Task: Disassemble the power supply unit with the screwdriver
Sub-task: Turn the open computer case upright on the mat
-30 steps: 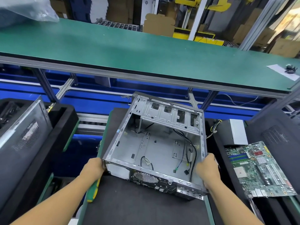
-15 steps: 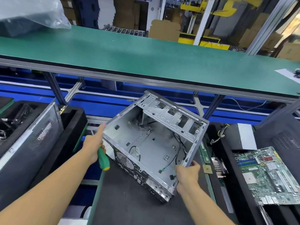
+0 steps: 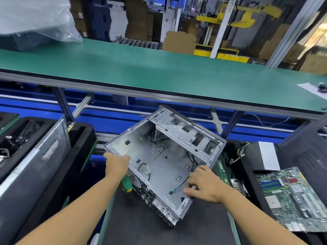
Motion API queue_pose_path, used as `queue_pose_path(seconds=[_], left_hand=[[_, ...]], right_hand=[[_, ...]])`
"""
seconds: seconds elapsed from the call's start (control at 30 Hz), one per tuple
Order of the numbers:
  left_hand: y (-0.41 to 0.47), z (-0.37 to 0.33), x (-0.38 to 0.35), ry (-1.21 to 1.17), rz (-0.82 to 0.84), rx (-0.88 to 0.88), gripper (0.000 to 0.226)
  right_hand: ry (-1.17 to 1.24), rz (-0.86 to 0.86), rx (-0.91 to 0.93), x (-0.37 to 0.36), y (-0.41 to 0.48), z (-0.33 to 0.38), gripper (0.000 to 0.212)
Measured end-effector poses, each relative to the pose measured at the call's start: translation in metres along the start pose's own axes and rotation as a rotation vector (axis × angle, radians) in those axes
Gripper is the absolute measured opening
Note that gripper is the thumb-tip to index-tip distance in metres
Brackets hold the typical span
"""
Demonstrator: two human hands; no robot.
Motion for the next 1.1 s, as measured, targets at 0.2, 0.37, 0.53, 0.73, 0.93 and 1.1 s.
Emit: queue_pose_path(seconds=[0.2, 0.37, 0.53, 0.73, 0.93, 1.1], left_hand=[[0.014, -0.021, -0.007, 0.125, 0.053, -0.165, 0.039], [0.036, -0.055, -0.013, 0.202, 0.054, -0.218, 0.038], [0.027, -0.068, -0.02, 0.492, 0.023, -0.304, 0.055], [0.001, -0.043, -0.005, 0.704, 0.115, -0.269, 0.068], [-0.022, -0.026, -0.001, 0.627, 0.153, -0.18, 0.036], [-0.024, -0.034, -0.004, 0.694, 0.108, -0.267, 0.034]], right_hand=[[0.028, 0.107, 0.018, -0.01, -0.012, 0.011, 0.072], [0.021, -0.033, -0.119, -0.015, -0.016, 0.042, 0.082], [0.031, -0.12, -0.249, -0.019, -0.008, 0.089, 0.087], [0.168, -0.075, -0.329, -0.015, 0.013, 0.126, 0.09], [0.057, -0.27, -0.695, 0.035, 0.029, -0.024, 0.077], [0.241, 0.038, -0.83, -0.002, 0.018, -0.101, 0.066]])
Point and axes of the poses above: each hand's wrist, its own y-axis towards the middle knuckle, its own x-axis out of the back of the hand, z = x × y, the point moved 5 cm from there along y, towards the middle knuckle, and after that the axes turned 12 degrees about -x, right-handed, at the moved point
